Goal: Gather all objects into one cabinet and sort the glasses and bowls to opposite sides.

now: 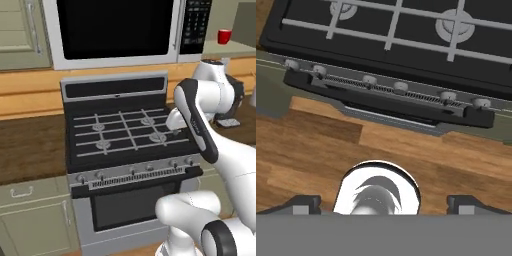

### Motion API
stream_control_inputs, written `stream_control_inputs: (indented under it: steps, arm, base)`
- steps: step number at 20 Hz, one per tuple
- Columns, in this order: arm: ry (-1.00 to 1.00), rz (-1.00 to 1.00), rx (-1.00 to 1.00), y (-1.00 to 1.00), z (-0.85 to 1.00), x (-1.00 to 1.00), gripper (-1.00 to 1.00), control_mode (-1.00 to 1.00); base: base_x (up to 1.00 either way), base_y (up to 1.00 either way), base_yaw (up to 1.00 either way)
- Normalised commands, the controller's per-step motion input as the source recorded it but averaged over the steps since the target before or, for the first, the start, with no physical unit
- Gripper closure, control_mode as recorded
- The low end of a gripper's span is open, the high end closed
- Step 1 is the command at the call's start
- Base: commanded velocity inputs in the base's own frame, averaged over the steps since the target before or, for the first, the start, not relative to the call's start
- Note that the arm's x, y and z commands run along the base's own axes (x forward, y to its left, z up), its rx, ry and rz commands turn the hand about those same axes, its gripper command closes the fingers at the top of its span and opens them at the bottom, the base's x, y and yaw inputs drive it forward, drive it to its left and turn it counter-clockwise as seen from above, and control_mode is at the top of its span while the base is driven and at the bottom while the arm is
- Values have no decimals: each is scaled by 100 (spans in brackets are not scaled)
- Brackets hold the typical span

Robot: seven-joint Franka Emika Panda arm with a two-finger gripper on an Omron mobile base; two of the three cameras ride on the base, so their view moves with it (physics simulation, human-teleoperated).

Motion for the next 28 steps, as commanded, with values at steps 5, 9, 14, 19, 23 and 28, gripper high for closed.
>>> stream_control_inputs:
  steps: [5, 9, 14, 19, 23, 28]
  arm:
    - [0, 0, 0, 0, 0, 0, -100, 100]
    - [0, 0, 0, 0, 0, 0, -100, 100]
    - [0, 0, 0, 0, 0, 0, -100, 100]
    - [0, 0, 0, 0, 0, 0, -100, 100]
    - [0, 0, 0, 0, 0, 0, -100, 100]
    - [0, 0, 0, 0, 0, 0, -100, 100]
  base:
    - [16, -100, 31]
    - [-9, -75, 13]
    - [0, -7, -1]
    - [11, -57, -59]
    - [3, -20, -42]
    - [3, 14, -3]
